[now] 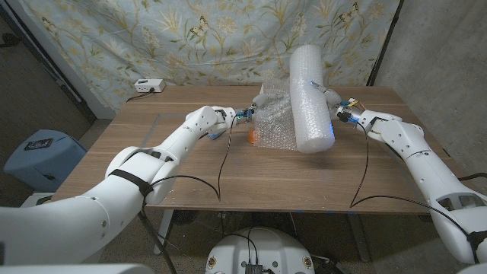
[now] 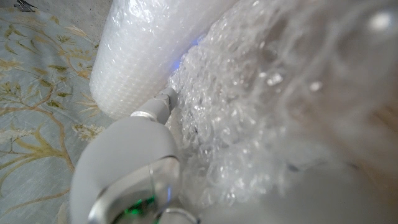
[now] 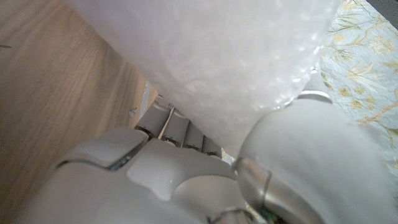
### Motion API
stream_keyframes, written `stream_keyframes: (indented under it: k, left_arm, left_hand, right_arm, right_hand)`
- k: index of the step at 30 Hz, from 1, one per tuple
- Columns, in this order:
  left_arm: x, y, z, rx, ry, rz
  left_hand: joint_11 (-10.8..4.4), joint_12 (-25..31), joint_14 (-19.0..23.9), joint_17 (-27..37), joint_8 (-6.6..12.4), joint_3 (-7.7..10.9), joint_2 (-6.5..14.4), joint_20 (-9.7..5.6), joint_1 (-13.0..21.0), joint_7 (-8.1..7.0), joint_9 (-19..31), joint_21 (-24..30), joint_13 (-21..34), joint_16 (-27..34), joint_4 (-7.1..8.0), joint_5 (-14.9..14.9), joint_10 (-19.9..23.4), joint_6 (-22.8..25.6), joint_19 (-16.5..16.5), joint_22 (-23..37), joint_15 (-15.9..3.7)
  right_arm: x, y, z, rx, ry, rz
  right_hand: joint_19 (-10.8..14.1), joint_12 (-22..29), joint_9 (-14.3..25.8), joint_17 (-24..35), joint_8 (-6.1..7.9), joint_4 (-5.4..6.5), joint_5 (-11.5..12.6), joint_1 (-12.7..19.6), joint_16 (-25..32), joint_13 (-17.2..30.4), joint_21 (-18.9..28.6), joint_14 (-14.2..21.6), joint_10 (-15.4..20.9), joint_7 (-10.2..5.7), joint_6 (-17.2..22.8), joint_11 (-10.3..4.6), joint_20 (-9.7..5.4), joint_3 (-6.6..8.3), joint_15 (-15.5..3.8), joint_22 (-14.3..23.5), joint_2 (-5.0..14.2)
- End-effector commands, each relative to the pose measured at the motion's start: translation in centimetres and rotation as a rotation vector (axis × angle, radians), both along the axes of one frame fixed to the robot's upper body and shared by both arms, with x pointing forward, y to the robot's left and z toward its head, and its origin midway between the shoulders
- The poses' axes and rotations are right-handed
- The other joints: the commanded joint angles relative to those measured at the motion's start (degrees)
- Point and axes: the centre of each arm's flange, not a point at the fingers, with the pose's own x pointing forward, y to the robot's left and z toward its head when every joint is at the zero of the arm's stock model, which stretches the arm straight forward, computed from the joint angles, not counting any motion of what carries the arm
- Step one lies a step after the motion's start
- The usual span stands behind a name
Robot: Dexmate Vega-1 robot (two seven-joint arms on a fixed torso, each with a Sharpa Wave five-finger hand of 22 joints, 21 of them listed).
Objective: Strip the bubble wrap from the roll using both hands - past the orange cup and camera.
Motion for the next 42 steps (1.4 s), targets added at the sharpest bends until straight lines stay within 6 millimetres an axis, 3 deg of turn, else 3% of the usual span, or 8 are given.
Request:
stream_keyframes:
  k: [1,28,42]
  left_arm:
    - [-0.2,-0.6,0.2,0.009,0.003,-0.007]
    - [-0.8,-0.7,-0.2,0.008,0.016,-0.007]
    - [-0.9,-0.5,-0.4,0.007,0.023,-0.012]
  left_hand:
    - [-0.09,-0.06,0.42,0.23,-0.03,0.02,0.03,-0.37,0.49,0.03,0.27,0.39,0.18,0.16,0.46,0.01,0.59,0.28,0.36,0.21,-0.17]
    - [-0.03,-0.20,1.19,0.31,-0.15,0.10,-0.11,-0.66,0.56,-0.05,0.43,1.48,0.68,0.26,0.66,-0.04,1.26,0.78,0.65,0.18,-0.42]
    - [-0.06,-0.41,1.30,0.41,-0.31,0.09,-0.16,-0.71,0.58,-0.09,0.52,1.92,0.93,0.24,0.71,-0.06,1.25,0.79,0.49,0.15,-0.55]
  right_arm:
    - [0.3,-0.9,-1.0,0.069,0.026,0.036]
    - [0.9,-0.7,-2.5,0.134,0.079,0.086]
    - [1.2,-0.3,-3.3,0.164,0.098,0.104]
  right_hand:
    - [-0.28,-0.58,0.01,-0.17,-0.30,0.10,0.25,8.67,-0.58,0.03,0.05,1.27,0.38,0.22,-0.62,-1.05,0.05,-0.13,-7.37,0.18,8.97]
    - [-0.77,-1.70,-0.43,-1.18,-1.62,0.54,0.06,7.24,-1.91,-0.59,0.06,0.17,-1.01,0.69,-1.95,-0.97,0.59,-1.06,-6.14,0.14,8.69]
    - [-1.24,-2.62,-0.47,-2.05,-2.62,1.44,-0.40,4.68,-3.13,-0.60,-0.06,-1.15,-2.91,1.68,-3.49,0.21,1.57,-2.32,-5.20,0.11,7.95]
